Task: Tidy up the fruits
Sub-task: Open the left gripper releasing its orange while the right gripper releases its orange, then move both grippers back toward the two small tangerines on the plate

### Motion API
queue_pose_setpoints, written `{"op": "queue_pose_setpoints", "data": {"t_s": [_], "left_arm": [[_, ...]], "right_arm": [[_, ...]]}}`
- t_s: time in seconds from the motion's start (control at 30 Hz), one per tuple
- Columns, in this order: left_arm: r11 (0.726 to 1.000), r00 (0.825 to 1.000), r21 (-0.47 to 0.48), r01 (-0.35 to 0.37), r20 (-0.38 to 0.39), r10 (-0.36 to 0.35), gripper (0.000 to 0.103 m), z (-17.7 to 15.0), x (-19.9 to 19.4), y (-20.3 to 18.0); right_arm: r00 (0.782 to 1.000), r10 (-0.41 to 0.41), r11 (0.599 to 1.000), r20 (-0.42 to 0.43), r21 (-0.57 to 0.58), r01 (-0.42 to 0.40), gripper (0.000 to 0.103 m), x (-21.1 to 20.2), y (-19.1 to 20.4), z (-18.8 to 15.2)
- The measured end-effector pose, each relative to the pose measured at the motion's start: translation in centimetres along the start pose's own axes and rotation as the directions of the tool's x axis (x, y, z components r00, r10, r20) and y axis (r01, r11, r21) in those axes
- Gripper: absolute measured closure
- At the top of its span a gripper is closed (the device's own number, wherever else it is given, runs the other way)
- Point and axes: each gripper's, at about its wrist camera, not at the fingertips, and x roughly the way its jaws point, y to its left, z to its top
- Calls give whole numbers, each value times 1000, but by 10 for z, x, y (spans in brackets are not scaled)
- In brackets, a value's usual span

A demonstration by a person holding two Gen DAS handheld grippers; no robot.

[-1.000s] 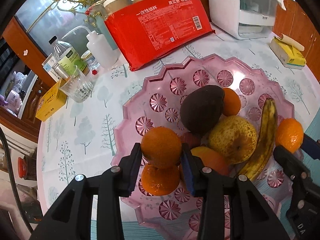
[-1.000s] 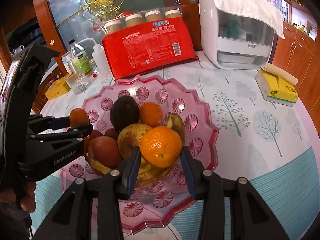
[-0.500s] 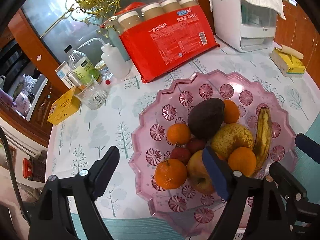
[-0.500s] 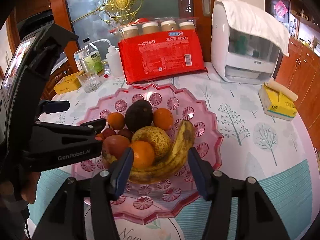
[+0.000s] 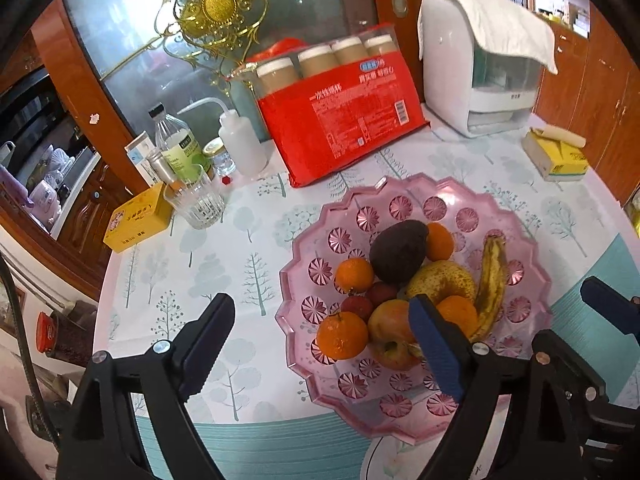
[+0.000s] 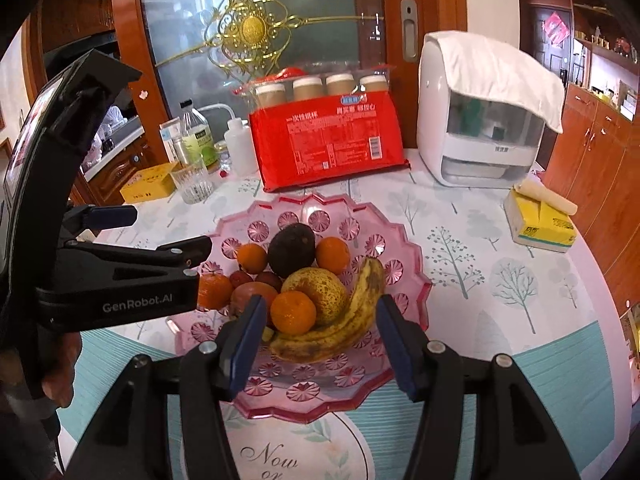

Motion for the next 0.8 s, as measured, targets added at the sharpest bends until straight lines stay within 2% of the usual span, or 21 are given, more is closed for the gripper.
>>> {"op": "queue_pose_setpoints", "data": {"t_s": [0.3,0.43,0.8], "left_arm": [[999,998,-2,35,60,-35,15,-8,-42,4],[998,995,-7,57,83,-56,14,-15,-60,7],[993,986,-22,116,126,-112,12,-46,-101,14]], "right_arm": [[998,-7,1000,56,17,6,45,-39,6,-2],[997,-13,1000,75,17,12,39,-54,9,-6],[995,-17,999,101,34,13,34,-92,14,-34]]}}
